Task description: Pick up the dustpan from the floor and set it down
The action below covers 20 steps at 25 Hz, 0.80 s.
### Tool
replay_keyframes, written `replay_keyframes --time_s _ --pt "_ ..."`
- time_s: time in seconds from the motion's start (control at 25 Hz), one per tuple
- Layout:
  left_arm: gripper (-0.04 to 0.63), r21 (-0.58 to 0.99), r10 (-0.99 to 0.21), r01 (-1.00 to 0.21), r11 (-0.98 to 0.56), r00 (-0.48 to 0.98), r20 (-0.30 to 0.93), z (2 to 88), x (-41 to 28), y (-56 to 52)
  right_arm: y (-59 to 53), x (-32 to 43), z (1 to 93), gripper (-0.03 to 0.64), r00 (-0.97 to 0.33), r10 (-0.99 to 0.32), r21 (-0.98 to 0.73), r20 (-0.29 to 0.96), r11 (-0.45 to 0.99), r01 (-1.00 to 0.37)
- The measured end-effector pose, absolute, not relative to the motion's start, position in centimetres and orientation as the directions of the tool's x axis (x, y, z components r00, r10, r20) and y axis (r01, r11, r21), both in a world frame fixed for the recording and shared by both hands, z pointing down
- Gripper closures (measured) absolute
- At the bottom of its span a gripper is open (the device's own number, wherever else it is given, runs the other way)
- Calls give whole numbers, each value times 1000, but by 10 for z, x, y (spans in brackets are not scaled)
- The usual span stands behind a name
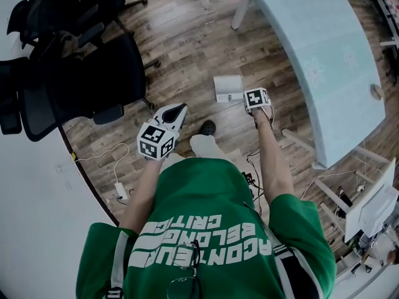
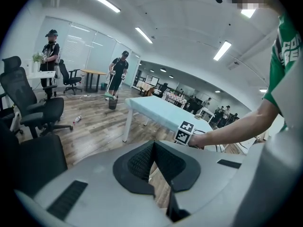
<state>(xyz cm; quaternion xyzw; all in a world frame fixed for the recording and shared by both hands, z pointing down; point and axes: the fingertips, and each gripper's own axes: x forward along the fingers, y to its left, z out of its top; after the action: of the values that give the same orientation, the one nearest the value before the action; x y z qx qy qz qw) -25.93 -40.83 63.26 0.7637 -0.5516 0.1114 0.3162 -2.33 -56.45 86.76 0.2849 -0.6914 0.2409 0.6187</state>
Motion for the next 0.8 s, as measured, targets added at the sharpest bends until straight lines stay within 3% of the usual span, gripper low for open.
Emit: replay_keyframes --time_s 0.32,0.44,0.6,0.8 --pt "601 361 -800 -916 -177 347 489 623 -276 -399 -571 -29 839 462 -79 -148 54 986 727 -685" --pt "603 364 -807 -913 -185 352 473 619 -278 -394 -572 -24 812 459 -70 -214 106 974 708 -698" --pt "602 370 -813 -908 -195 361 457 618 -283 -385 -567 -39 775 459 -187 -313 85 931 685 -724" --pt "601 373 -817 -896 -241 395 421 608 -283 -373 -549 -26 716 459 -212 -467 125 858 592 -796"
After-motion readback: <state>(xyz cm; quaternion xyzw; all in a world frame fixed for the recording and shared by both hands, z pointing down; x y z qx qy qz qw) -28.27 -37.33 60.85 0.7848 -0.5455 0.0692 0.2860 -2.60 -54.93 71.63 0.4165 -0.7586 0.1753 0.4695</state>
